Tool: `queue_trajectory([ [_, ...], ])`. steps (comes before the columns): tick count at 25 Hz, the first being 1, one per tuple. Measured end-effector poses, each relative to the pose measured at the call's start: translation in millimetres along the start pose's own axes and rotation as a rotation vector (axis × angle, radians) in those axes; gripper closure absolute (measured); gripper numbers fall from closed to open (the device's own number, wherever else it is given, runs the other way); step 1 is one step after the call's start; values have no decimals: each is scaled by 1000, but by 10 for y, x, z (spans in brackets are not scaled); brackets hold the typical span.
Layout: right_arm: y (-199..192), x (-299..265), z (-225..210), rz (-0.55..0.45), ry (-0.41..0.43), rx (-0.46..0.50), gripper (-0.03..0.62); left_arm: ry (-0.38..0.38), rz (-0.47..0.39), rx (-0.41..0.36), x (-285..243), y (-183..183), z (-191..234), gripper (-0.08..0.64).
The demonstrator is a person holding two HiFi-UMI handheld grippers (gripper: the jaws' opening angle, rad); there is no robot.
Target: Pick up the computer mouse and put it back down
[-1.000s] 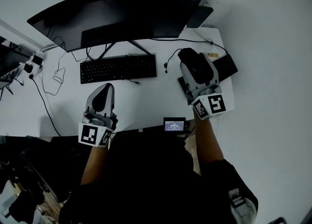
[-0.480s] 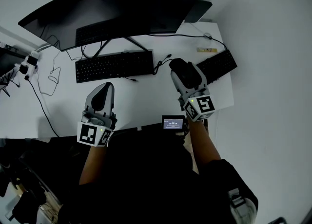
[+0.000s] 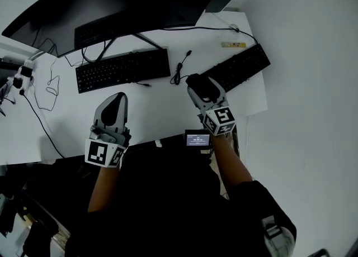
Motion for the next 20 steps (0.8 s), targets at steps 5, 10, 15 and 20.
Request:
queue_trajectory([
  [5, -394, -24, -14, 78, 4, -18, 287, -33, 33, 9, -70, -124, -70, 565],
  [10, -657, -25, 14, 135, 18, -15, 287, -41, 56, 24, -102, -214, -115, 565],
  [15, -791, -37, 44, 151, 34, -5, 287, -40, 81, 31, -78, -299, -146, 565],
  [20, -889, -57, 69, 166, 48, 1, 287, -37, 90, 38, -49, -349, -187, 565],
])
Point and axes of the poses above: the fingertips, and each gripper's own axes: x backward along the fingers, z to its left, y out of its top, the point moved 3 cm from there along x, backward along the fingers, and after that the axes turned 5 degrees about -y, right-handed, at the moved point
